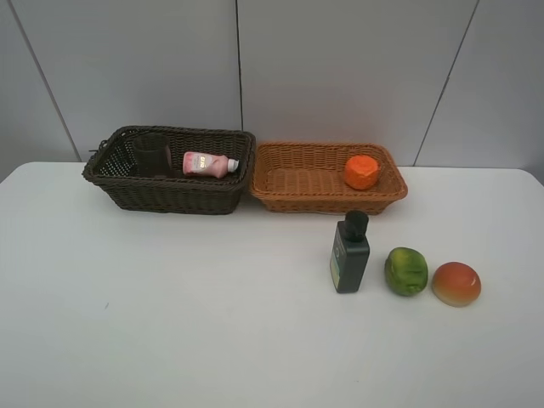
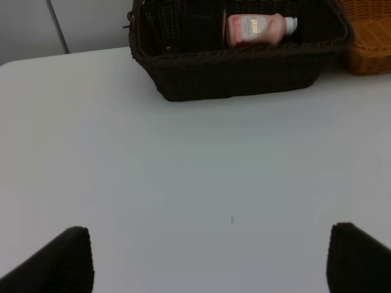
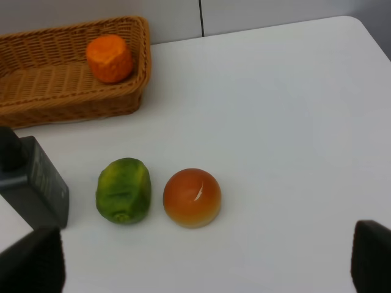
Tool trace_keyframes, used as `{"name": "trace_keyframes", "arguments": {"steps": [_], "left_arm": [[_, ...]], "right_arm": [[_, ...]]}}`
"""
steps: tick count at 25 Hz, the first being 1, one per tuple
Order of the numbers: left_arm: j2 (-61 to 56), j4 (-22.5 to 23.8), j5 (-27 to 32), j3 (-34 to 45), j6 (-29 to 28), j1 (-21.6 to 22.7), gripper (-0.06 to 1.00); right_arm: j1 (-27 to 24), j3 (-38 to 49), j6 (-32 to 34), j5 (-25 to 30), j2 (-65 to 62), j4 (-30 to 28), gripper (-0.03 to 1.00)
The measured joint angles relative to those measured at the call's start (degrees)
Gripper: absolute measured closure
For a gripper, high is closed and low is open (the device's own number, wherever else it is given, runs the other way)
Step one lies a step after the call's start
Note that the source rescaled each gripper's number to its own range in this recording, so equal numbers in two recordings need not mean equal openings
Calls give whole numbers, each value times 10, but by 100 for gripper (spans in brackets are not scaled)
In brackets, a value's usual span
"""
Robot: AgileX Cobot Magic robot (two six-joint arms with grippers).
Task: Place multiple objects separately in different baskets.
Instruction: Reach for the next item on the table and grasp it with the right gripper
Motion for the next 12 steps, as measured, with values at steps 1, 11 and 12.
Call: {"name": "trace_keyframes", "arguments": {"steps": [1, 11, 12], "left_arm": [[0, 0, 0, 0, 0, 0, 1], [0, 0, 0, 0, 0, 0, 1], [0, 0, 0, 0, 0, 0, 1]], "right_arm": [[0, 0, 0, 0, 0, 0, -3], [0, 0, 0, 0, 0, 0, -3], [0, 0, 0, 0, 0, 0, -3]]}}
